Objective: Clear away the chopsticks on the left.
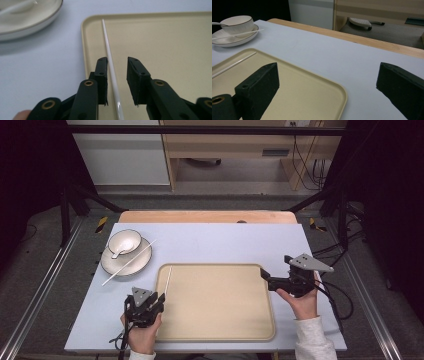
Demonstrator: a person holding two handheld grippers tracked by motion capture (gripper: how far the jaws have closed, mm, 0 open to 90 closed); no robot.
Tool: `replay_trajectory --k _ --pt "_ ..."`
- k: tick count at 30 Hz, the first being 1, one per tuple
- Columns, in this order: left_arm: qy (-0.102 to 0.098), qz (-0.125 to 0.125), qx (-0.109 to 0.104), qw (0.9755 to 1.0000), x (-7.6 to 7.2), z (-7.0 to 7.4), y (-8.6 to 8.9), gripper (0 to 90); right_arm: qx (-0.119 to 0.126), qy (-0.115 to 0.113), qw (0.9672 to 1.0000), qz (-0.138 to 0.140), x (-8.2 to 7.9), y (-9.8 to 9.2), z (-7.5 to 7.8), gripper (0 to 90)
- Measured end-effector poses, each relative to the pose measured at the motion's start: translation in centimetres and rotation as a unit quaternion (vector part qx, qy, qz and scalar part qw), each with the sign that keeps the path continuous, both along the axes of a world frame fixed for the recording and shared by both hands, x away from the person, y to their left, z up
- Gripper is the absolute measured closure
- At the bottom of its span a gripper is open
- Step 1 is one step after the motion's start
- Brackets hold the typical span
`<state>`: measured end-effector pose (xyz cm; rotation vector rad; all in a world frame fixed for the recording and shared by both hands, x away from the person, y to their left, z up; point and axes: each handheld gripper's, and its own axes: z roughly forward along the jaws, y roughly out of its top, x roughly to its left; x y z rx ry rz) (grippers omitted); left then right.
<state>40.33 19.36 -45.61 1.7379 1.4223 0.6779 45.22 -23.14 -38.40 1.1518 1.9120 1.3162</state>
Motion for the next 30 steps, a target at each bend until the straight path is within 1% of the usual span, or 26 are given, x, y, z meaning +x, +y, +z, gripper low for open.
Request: replay_trajectory --k 2,3,4,5,6,7,8,9,10,12,13,14,15,16,17,18,20,22,23,24,25,26,27,28,29,30 --pt "-0.009 -0.007 -0.001 0.9999 0.2 0.6 0.3 64.4 0.002 -0.001 1.0000 -0.002 0.0 -0.1 0.1 4.8" --pt "-0.009 -0.007 -0.001 0.9999 0.2 0.6 0.3 61.4 0.002 -0.001 1.0000 -0.002 0.0 -0.1 0.1 4.8" --pt "-0.019 -0.016 0.001 0.9997 0.6 1.5 0.6 57.5 0.005 -0.002 1.0000 -0.002 -0.1 -0.1 0.1 4.7" --pt "-0.019 -0.016 0.001 0.9997 0.6 1.5 0.6 55.2 0.005 -0.002 1.0000 -0.001 -0.1 -0.2 0.2 4.7" --pt "-0.033 -0.027 0.001 0.9991 1.0 2.3 1.0 51.9 0.005 -0.003 1.0000 -0.002 -0.1 -0.2 0.2 4.7" --pt "-0.033 -0.027 0.001 0.9991 1.0 2.3 1.0 48.8 0.006 -0.004 1.0000 -0.002 -0.2 -0.2 0.2 4.7" --pt "-0.044 -0.039 0.005 0.9982 1.3 3.1 1.3 46.0 0.006 -0.004 1.0000 -0.002 -0.2 -0.3 0.2 4.6" --pt "-0.044 -0.039 0.005 0.9982 1.3 3.1 1.3 44.0 0.006 -0.004 1.0000 -0.002 -0.2 -0.3 0.2 4.6" --pt "-0.046 -0.056 0.008 0.9973 1.8 3.8 1.6 40.3 0.009 -0.005 0.9999 -0.003 -0.2 -0.3 0.3 4.6" --pt "-0.054 -0.067 0.027 0.9959 2.3 4.6 2.0 36.5 0.008 -0.005 1.0000 -0.003 -0.2 -0.4 0.3 4.6" --pt "-0.055 -0.072 0.029 0.9955 2.5 4.8 2.2 34.3 0.009 -0.006 0.9999 -0.003 -0.3 -0.4 0.4 4.5" --pt "-0.057 -0.075 0.036 0.9949 2.6 5.0 2.3 32.7 0.010 -0.006 0.9999 -0.003 -0.3 -0.4 0.4 4.5" --pt "-0.063 -0.079 0.049 0.9937 2.8 5.2 2.6 32.3 0.010 -0.006 0.9999 -0.002 -0.3 -0.5 0.4 4.6" --pt "-0.062 -0.084 0.052 0.9931 3.0 5.3 2.8 31.5 0.012 -0.006 0.9999 -0.003 -0.3 -0.5 0.5 4.6" --pt "-0.062 -0.084 0.052 0.9931 3.0 5.3 2.8 29.8 0.012 -0.006 0.9999 -0.003 -0.3 -0.5 0.5 4.6" --pt "-0.059 -0.091 0.046 0.9931 3.2 5.4 3.1 29.8 0.013 -0.007 0.9999 -0.003 -0.3 -0.6 0.5 4.6" --pt "-0.057 -0.103 0.024 0.9928 3.8 5.3 4.2 27.4 0.013 -0.007 0.9999 -0.004 -0.4 -0.6 0.5 4.5" --pt "-0.049 -0.105 0.027 0.9929 4.2 5.0 5.0 26.0 0.014 -0.008 0.9999 -0.004 -0.4 -0.7 0.6 4.5" --pt "-0.049 -0.105 0.027 0.9929 4.2 5.0 5.0 25.4 0.013 -0.008 0.9999 -0.005 -0.4 -0.7 0.6 4.5" --pt "-0.042 -0.108 0.033 0.9927 4.4 4.7 5.8 24.6 0.012 -0.007 0.9999 -0.005 -0.4 -0.7 0.6 4.5" --pt "-0.042 -0.108 0.033 0.9927 4.4 4.7 5.8 24.2 0.012 -0.007 0.9999 -0.005 -0.4 -0.7 0.6 4.5" --pt "-0.041 -0.105 0.030 0.9932 4.6 4.5 6.5 24.0 0.010 -0.008 0.9999 -0.005 -0.3 -0.7 0.6 4.4" --pt "-0.041 -0.105 0.030 0.9932 4.6 4.5 6.5 24.1 0.011 -0.008 0.9999 -0.006 -0.3 -0.7 0.6 4.4" --pt "-0.042 -0.104 0.021 0.9935 4.7 4.2 7.6 24.0 0.011 -0.008 0.9999 -0.006 -0.3 -0.7 0.6 4.4" --pt "-0.042 -0.104 0.021 0.9935 4.7 4.2 7.6 24.0 0.011 -0.008 0.9999 -0.006 -0.3 -0.7 0.6 4.4" --pt "-0.040 -0.100 0.027 0.9938 4.7 4.0 8.3 24.1 0.011 -0.008 0.9999 -0.005 -0.4 -0.7 0.6 4.3"
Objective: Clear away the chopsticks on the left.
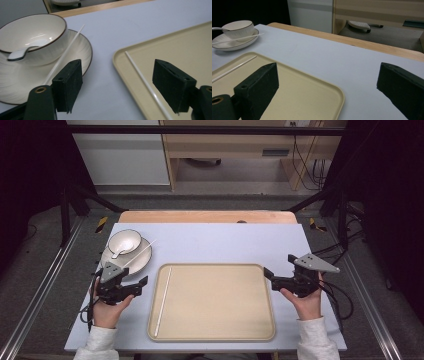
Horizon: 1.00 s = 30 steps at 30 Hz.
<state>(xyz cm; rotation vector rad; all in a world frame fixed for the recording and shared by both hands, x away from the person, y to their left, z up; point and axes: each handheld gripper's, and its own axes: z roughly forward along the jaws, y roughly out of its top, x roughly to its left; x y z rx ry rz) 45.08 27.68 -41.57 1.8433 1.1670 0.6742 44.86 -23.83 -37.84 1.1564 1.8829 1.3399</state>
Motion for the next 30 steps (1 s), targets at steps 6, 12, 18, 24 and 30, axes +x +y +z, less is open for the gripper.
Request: replay_trajectory --k 6,12,18,24,30 --pt "0.011 0.010 -0.005 0.9999 0.7 -0.6 2.8 24.6 -0.001 0.000 1.0000 0.001 0.0 0.0 0.0 4.1" --pt "0.025 0.025 0.008 0.9993 1.8 -1.3 4.3 26.2 -0.001 -0.001 1.0000 0.001 0.0 0.0 0.0 4.2" --pt "0.039 0.038 0.022 0.9983 3.7 -1.4 5.6 30.4 -0.008 0.005 0.9999 0.003 0.3 0.3 -0.3 4.3" --pt "0.055 0.042 0.039 0.9969 5.4 -2.1 6.2 37.7 -0.010 0.006 0.9999 0.000 0.2 0.4 -0.4 4.3" --pt "0.061 0.036 0.053 0.9961 7.2 -2.8 6.4 45.8 -0.013 0.008 0.9999 0.000 0.3 0.5 -0.5 4.4"
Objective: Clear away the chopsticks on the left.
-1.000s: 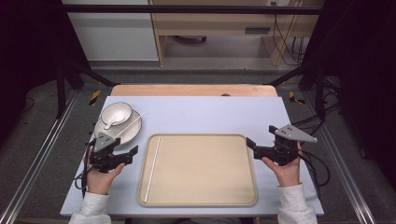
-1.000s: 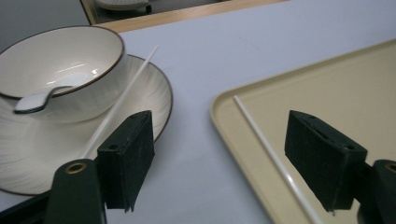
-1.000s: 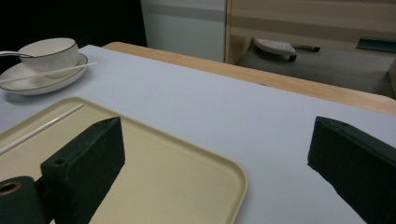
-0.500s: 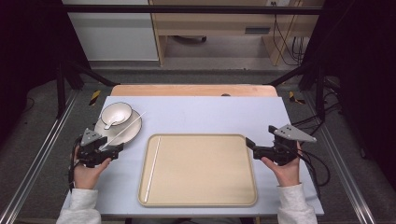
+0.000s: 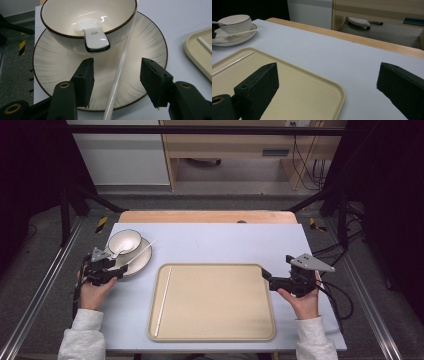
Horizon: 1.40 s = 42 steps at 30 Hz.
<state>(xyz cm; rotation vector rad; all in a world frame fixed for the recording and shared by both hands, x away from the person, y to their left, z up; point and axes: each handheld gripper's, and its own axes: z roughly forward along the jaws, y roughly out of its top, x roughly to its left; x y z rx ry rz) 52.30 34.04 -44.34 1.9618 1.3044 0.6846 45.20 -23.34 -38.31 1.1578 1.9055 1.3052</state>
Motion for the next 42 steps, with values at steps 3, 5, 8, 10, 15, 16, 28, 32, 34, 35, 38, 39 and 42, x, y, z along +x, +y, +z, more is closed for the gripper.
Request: replay_trajectory --k 3,5,8,10,15,16,28,32,34,35,38,39,42 --pt "0.009 -0.005 0.000 0.9999 0.6 -0.6 0.0 51.0 0.000 0.001 1.0000 0.002 0.0 0.1 -0.1 4.4" --pt "0.015 -0.007 0.002 0.9999 0.7 -0.7 0.1 53.0 -0.001 0.002 1.0000 0.003 0.1 0.1 -0.1 4.4" --pt "0.027 -0.014 0.007 0.9995 0.9 -1.2 0.0 60.8 -0.003 0.002 1.0000 0.006 0.1 0.2 -0.2 4.4" --pt "0.030 -0.019 0.009 0.9993 1.0 -1.3 -0.1 65.0 -0.003 0.003 1.0000 0.006 0.1 0.2 -0.2 4.4" --pt "0.034 -0.024 0.019 0.9990 1.0 -1.5 -0.4 72.7 -0.004 0.004 1.0000 0.006 0.1 0.3 -0.3 4.4" --pt "0.035 -0.026 0.018 0.9989 1.0 -1.5 -0.4 74.7 -0.004 0.005 1.0000 0.007 0.1 0.3 -0.3 4.5" --pt "0.043 -0.049 0.029 0.9974 0.9 -1.5 -1.0 83.7 -0.007 0.008 0.9999 0.008 0.2 0.4 -0.4 4.4" --pt "0.043 -0.047 0.029 0.9976 0.8 -1.5 -1.2 84.0 -0.008 0.007 0.9999 0.008 0.2 0.3 -0.4 4.4" --pt "0.039 -0.043 0.022 0.9981 0.7 -1.3 -1.3 84.1 -0.008 0.007 0.9999 0.007 0.2 0.3 -0.4 4.4" --pt "0.039 -0.043 0.022 0.9981 0.7 -1.3 -1.3 84.1 -0.008 0.007 0.9999 0.007 0.2 0.3 -0.4 4.4" --pt "0.034 -0.044 0.017 0.9983 0.5 -0.9 -1.3 84.1 -0.006 0.005 0.9999 0.006 0.2 0.3 -0.3 4.4" --pt "0.031 -0.042 0.011 0.9986 0.4 -0.8 -1.4 84.1 -0.005 0.005 1.0000 0.005 0.1 0.2 -0.3 4.4" --pt "0.028 -0.043 0.011 0.9986 0.0 -0.3 -1.6 84.2 -0.004 0.005 1.0000 0.005 0.1 0.1 -0.3 4.4"
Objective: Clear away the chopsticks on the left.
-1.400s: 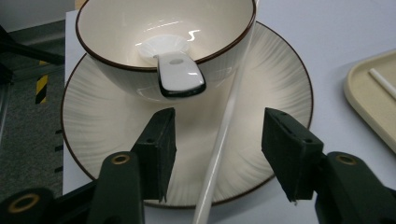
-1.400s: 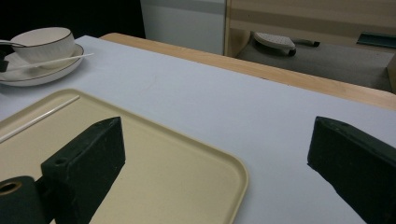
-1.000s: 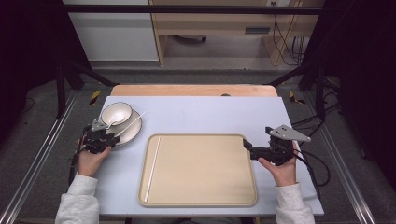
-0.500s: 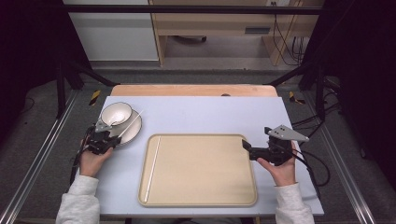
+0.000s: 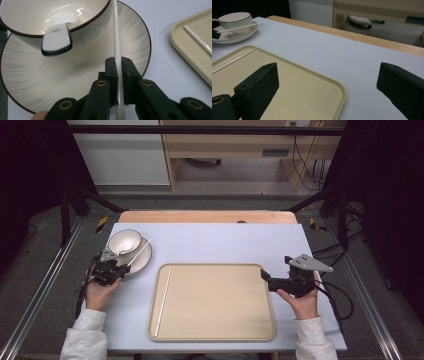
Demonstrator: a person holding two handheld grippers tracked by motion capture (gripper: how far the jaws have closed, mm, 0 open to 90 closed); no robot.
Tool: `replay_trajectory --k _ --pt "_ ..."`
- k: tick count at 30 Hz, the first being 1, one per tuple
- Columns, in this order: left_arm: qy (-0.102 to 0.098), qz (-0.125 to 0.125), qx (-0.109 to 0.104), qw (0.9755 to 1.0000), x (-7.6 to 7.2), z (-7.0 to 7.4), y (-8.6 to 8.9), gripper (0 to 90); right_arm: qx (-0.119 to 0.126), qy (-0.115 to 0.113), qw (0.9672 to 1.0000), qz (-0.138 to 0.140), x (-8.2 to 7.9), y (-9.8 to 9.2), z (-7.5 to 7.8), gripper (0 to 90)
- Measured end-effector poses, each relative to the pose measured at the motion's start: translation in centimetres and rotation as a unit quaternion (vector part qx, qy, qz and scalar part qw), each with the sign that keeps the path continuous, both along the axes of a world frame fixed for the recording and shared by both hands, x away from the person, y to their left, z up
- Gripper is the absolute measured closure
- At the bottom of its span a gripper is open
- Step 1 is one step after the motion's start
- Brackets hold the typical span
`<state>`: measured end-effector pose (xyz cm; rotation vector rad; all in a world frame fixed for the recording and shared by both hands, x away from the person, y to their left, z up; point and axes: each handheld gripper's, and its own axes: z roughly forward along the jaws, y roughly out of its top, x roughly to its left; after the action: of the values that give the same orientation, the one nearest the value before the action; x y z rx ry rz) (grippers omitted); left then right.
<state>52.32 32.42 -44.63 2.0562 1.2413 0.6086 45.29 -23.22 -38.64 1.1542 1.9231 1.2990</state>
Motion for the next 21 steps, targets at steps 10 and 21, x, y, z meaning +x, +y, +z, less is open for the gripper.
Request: replay_trajectory --k 10,21 --pt "-0.014 0.009 -0.005 0.9998 -1.2 1.2 -1.3 84.1 0.006 -0.002 1.0000 -0.003 -0.2 -0.4 0.2 4.5" --pt "-0.035 0.015 -0.010 0.9992 -3.0 2.3 -3.4 84.2 0.008 -0.005 0.9999 -0.004 -0.3 -0.5 0.3 4.4"
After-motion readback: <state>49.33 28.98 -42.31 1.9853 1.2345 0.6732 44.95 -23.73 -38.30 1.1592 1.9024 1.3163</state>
